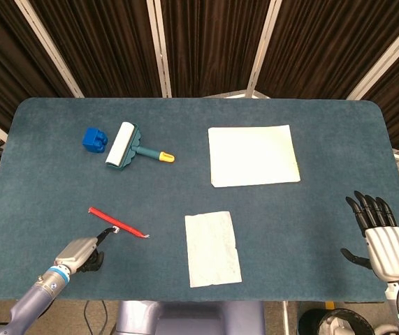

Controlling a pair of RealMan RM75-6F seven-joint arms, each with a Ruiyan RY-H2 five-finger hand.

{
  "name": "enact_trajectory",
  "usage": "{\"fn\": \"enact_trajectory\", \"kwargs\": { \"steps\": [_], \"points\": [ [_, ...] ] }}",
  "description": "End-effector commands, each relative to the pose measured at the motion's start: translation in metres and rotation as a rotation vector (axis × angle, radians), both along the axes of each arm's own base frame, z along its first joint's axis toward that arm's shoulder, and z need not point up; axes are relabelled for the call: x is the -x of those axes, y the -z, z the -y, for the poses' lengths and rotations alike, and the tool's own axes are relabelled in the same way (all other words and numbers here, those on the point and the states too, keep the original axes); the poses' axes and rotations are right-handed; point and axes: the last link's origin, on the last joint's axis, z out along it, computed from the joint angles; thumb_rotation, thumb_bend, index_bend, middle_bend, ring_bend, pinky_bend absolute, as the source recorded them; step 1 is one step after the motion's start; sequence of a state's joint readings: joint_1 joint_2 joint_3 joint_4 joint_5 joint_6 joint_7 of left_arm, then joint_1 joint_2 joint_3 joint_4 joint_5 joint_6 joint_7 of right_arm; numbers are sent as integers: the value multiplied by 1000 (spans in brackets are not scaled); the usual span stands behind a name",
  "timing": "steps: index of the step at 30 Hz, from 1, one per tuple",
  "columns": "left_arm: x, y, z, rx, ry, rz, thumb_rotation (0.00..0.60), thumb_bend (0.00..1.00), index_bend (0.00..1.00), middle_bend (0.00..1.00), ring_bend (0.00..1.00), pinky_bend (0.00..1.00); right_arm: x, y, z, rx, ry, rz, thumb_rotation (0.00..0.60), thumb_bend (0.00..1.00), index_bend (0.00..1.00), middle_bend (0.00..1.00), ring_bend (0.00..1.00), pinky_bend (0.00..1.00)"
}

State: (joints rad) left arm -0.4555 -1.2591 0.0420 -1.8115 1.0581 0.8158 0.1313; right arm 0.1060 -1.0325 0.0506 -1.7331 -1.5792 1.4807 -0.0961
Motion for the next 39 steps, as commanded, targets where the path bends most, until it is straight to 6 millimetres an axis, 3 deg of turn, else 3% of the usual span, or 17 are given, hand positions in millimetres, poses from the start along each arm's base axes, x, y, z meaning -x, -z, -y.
{"fn": "enact_trajectory", "kwargs": {
  "steps": [1, 16, 25, 28, 30, 32, 33, 35, 39],
  "points": [
    [1, 2, 1, 7, -4, 1, 600, 790, 0, 988, 957, 1000, 0, 0, 0, 0, 0, 1, 600, 0, 0, 0, 0, 0],
    [3, 2, 21, 82, 2, 11, 600, 791, 0, 975, 946, 1000, 0, -1, 1, 1, 2, 5, 600, 0, 0, 0, 0, 0],
    [-4, -34, 30, -123, 70, 91, 600, 791, 0, 970, 940, 1000, -2, 1, 0, -4, -8, 5, 600, 0, 0, 0, 0, 0],
    [-11, -57, 27, -256, 126, 118, 600, 772, 0, 879, 849, 981, -3, 0, 0, -2, -11, 9, 600, 0, 0, 0, 0, 0],
    [-14, -78, 23, -376, 169, 132, 600, 608, 0, 665, 633, 761, -4, -1, 0, -1, -14, 12, 600, 0, 0, 0, 0, 0],
    [-10, -104, 20, -523, 215, 91, 600, 236, 0, 219, 200, 239, -5, -1, 0, -1, -18, 17, 600, 0, 0, 0, 0, 0],
    [-7, -113, 21, -570, 229, 60, 600, 96, 0, 63, 55, 70, -5, -1, 0, -2, -20, 20, 600, 0, 0, 0, 0, 0],
    [0, -128, 23, -637, 247, -11, 600, 3, 0, 0, 0, 0, -6, -1, 0, -2, -25, 23, 600, 0, 0, 0, 0, 0],
    [24, -161, 35, -740, 222, -167, 600, 0, 0, 0, 0, 0, -7, -1, 1, -3, -27, 22, 600, 0, 0, 0, 0, 0]
  ]
}}
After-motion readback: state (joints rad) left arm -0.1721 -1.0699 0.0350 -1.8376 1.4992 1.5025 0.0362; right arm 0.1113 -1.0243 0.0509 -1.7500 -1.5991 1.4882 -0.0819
